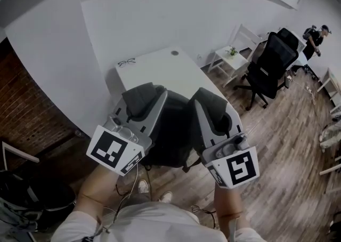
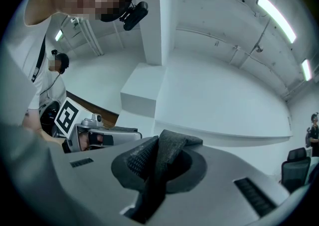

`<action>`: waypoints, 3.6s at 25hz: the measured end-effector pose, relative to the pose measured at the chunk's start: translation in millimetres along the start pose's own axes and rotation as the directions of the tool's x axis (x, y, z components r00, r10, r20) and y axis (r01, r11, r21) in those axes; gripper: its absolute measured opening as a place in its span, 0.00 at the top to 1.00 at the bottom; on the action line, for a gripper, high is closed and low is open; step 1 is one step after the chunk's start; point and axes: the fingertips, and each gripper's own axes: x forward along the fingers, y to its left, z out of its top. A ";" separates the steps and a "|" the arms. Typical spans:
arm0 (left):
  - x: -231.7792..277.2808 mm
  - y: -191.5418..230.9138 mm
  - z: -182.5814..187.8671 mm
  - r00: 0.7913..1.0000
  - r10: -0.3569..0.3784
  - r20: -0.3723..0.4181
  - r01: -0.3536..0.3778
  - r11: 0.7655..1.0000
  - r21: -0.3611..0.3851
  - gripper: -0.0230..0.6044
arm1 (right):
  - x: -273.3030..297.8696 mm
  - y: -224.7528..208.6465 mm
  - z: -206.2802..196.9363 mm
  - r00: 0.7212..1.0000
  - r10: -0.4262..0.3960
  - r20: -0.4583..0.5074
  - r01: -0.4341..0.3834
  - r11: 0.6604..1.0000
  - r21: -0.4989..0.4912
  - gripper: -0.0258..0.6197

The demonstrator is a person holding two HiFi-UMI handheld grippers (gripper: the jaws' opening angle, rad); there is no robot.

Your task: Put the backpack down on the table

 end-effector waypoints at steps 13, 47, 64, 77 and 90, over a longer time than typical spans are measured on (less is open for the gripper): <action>46.9 69.1 -41.0 1.000 -0.026 -0.010 0.026 0.999 -0.027 0.91 | 65.5 -29.7 -44.1 0.996 -0.069 -0.049 0.066 0.996 -0.057 0.87; 121.1 198.6 -218.2 0.974 -0.060 -0.218 0.046 0.997 -0.070 0.91 | 183.5 -72.0 -219.0 0.938 -0.142 -0.317 0.147 0.989 -0.009 0.87; 98.2 202.2 -316.6 0.932 -0.089 -0.352 0.044 0.990 -0.134 0.90 | 184.3 -63.6 -303.3 0.883 -0.157 -0.442 0.193 0.980 0.038 0.87; 86.7 196.0 -354.1 0.897 -0.100 -0.430 0.015 0.980 -0.198 0.88 | 177.7 -52.5 -337.7 0.840 -0.154 -0.521 0.202 0.979 0.036 0.87; 88.0 200.8 -388.3 0.850 -0.079 -0.520 -0.059 0.968 -0.244 0.80 | 172.8 -55.5 -373.4 0.783 -0.059 -0.619 0.146 0.985 0.092 0.87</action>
